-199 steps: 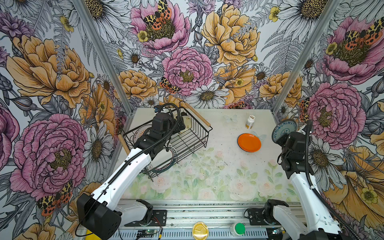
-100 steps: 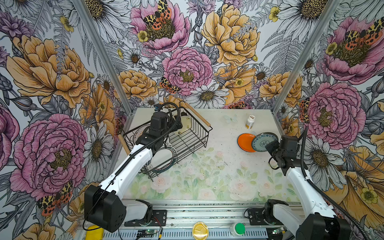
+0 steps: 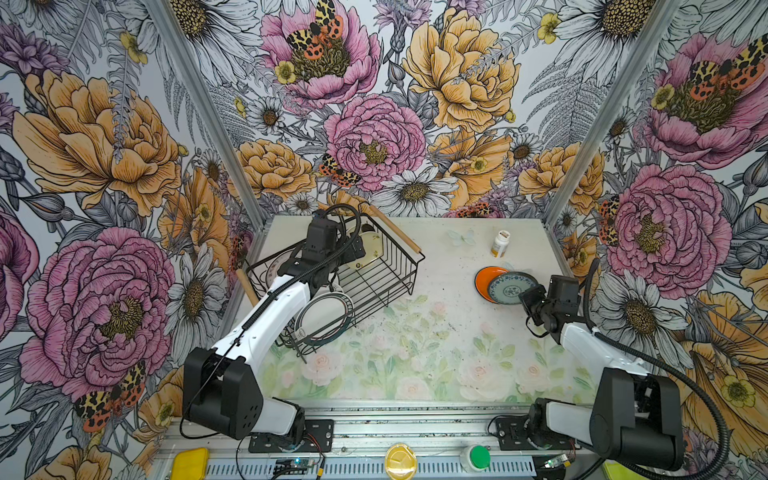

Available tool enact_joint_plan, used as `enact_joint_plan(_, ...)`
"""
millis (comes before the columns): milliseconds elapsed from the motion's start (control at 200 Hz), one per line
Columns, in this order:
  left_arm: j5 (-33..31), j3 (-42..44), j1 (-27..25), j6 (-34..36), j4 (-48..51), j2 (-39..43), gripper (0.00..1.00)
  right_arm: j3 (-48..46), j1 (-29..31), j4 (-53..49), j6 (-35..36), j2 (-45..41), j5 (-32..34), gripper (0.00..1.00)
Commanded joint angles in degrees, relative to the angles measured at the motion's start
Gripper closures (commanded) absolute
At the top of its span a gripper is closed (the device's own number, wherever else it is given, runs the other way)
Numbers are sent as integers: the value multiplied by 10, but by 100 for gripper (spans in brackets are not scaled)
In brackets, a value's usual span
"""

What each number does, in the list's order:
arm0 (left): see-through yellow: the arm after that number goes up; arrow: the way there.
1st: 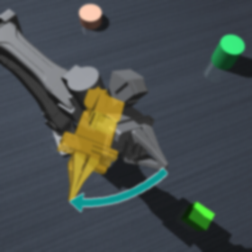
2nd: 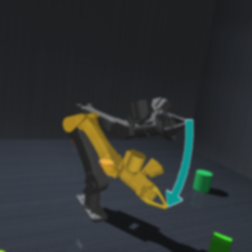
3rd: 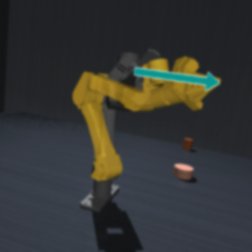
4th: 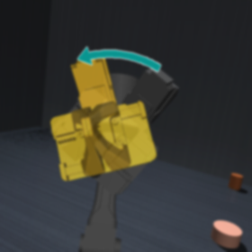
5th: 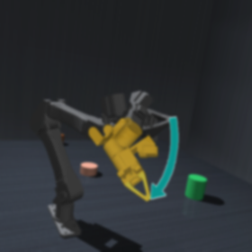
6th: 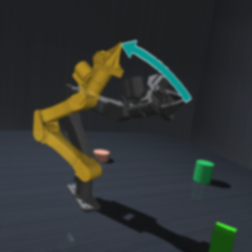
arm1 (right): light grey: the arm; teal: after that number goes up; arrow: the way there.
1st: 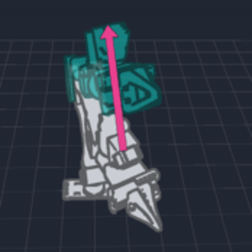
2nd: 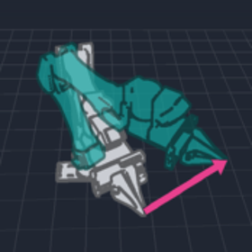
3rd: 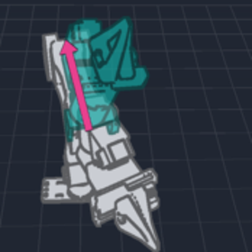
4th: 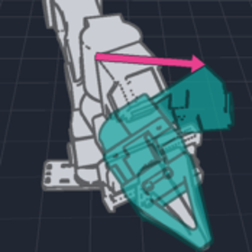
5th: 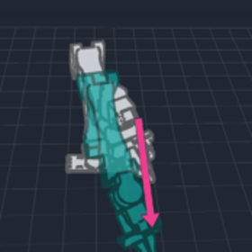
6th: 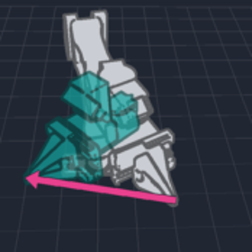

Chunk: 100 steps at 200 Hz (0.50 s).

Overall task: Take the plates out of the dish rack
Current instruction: 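Lower the blue-patterned plate onto the orange plate with the right gripper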

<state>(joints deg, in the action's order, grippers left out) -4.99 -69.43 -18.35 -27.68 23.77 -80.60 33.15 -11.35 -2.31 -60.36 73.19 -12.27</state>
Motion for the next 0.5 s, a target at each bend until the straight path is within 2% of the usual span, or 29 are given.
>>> enact_joint_plan(0, 32, -4, 3, -5, -9, 21, 1, -5, -5, 109, -31, 39, -44, 100)
enact_joint_plan(495, 53, 32, 9, -8, -48, 62, 1, 24, -6, 151, -40, 134, -63, 100)
